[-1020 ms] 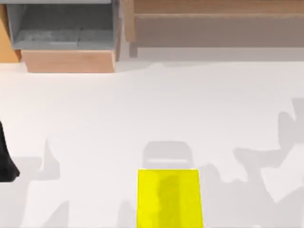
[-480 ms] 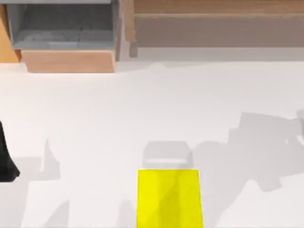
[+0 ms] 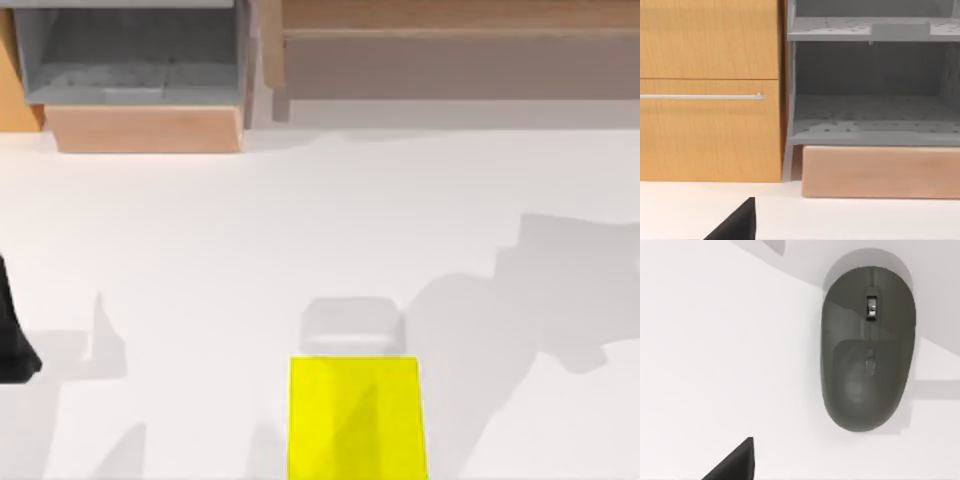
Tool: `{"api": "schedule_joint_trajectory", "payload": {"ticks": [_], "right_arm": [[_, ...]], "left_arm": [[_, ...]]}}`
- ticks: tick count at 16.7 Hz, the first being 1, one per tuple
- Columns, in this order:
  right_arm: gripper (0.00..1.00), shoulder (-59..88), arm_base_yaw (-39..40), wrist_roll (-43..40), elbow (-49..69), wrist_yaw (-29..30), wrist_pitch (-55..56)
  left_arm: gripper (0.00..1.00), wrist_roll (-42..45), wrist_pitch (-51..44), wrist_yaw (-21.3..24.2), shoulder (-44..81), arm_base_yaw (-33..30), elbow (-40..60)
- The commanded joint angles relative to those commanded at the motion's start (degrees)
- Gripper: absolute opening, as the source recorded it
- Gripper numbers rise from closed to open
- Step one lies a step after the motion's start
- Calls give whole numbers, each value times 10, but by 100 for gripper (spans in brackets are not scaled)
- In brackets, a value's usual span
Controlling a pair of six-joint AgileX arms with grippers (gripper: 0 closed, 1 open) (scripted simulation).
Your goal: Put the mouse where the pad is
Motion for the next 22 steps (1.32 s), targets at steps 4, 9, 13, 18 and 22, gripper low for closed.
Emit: {"api": "schedule_joint_trajectory", "payload": {"ticks": [4,9,13,18,22], "right_arm": [[100,2,2,1,-8,0,10],[100,42,2,3,-74,0,118],[100,74,1,2,-124,0,199],[100,76,1,2,-129,1,205],[70,76,1,2,-129,1,205]], "left_arm": [[100,0,0,0,0,0,0],[100,0,0,0,0,0,0],[100,0,0,0,0,0,0],[100,0,0,0,0,0,0],[100,0,0,0,0,0,0]]}}
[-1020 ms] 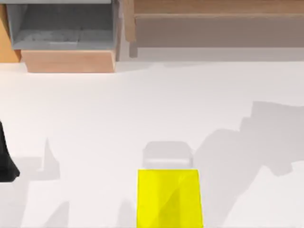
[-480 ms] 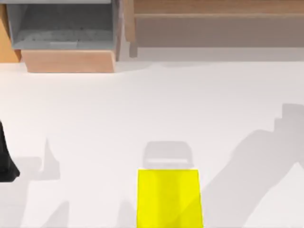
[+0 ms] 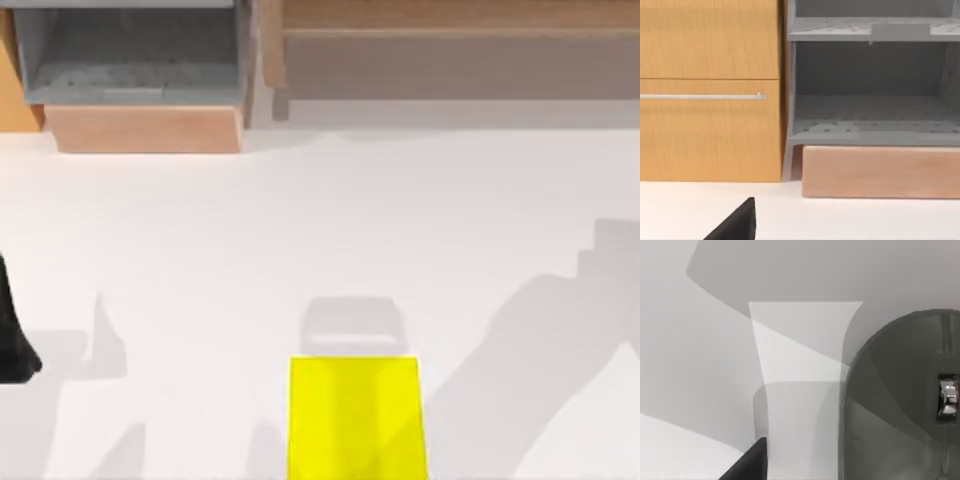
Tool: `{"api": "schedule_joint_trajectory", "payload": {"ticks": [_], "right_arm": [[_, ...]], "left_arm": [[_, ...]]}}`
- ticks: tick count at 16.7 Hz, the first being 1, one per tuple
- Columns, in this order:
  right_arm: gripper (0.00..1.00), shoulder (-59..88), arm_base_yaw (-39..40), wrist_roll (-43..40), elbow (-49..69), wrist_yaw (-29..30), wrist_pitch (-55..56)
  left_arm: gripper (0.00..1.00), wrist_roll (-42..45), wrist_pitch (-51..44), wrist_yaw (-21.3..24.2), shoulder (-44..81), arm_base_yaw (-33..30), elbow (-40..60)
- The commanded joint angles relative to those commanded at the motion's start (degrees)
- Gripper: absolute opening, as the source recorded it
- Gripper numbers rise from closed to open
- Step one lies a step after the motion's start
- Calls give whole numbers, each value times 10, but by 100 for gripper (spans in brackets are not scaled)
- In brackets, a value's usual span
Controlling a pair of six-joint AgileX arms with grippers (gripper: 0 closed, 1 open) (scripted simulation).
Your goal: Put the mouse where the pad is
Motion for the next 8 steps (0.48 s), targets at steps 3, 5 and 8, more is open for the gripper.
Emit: {"api": "schedule_joint_trajectory", "payload": {"ticks": [3,5,8], "right_arm": [[47,0,0,0,0,0,0],[32,0,0,0,0,0,0],[10,0,0,0,0,0,0]], "left_arm": [[100,0,0,0,0,0,0],[100,0,0,0,0,0,0],[100,0,0,0,0,0,0]]}}
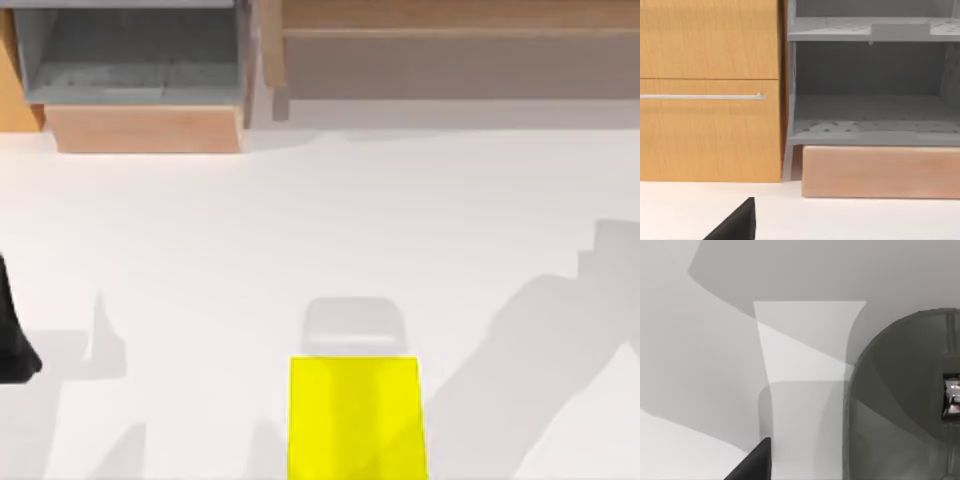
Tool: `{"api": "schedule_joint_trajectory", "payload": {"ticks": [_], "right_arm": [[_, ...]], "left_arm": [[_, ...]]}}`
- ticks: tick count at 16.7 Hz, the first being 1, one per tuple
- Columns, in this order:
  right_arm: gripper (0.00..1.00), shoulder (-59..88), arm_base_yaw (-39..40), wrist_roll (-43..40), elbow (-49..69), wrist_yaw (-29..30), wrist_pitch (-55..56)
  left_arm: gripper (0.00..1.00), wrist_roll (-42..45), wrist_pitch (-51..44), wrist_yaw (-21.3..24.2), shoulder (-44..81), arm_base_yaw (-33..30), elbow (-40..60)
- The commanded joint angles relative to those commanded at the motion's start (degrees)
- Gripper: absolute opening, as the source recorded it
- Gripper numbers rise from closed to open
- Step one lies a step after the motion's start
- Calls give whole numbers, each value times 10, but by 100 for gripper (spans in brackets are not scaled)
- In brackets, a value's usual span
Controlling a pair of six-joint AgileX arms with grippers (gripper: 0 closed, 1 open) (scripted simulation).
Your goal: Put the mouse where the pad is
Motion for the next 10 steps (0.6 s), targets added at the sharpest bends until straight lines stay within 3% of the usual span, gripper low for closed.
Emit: {"api": "schedule_joint_trajectory", "payload": {"ticks": [2,10], "right_arm": [[0,0,0,0,0,0,0],[0,-26,1,10,3,9,-18]], "left_arm": [[100,0,0,0,0,0,0],[100,0,0,0,0,0,0]]}}
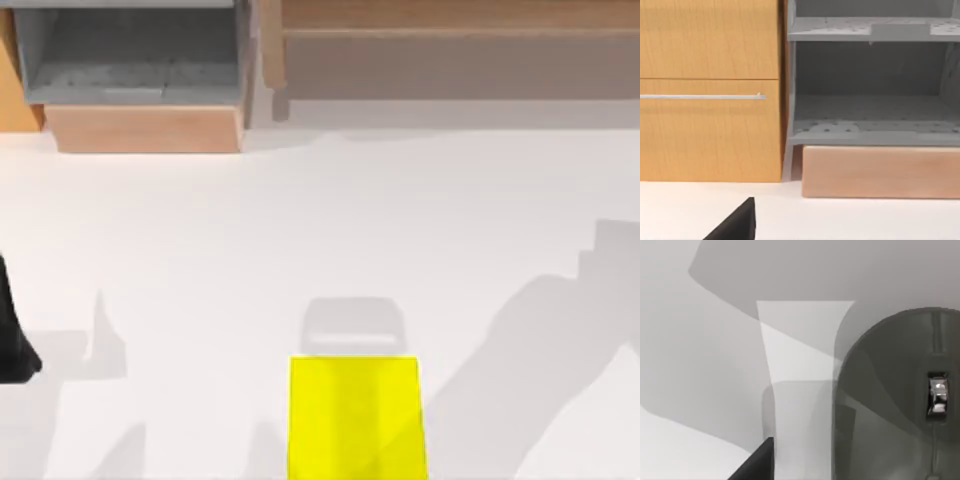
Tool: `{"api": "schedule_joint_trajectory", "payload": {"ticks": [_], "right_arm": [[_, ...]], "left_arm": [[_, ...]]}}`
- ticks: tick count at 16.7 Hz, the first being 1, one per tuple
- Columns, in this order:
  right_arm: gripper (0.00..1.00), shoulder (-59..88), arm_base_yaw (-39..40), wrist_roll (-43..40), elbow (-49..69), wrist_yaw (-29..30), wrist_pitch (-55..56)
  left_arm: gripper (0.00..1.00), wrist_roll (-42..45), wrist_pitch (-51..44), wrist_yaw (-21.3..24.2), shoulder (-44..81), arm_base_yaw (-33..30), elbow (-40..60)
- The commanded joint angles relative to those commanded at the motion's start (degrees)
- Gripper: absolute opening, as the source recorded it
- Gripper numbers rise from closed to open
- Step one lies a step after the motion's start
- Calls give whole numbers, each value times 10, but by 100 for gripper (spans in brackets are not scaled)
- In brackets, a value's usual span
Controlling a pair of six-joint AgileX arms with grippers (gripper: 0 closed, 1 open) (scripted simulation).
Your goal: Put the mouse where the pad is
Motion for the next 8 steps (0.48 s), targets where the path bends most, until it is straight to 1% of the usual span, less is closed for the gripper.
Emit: {"api": "schedule_joint_trajectory", "payload": {"ticks": [4,8], "right_arm": [[0,-11,-3,-1,30,0,-40],[0,-44,-2,-4,98,0,-140]], "left_arm": [[100,0,0,0,0,0,0],[100,0,0,0,0,0,0]]}}
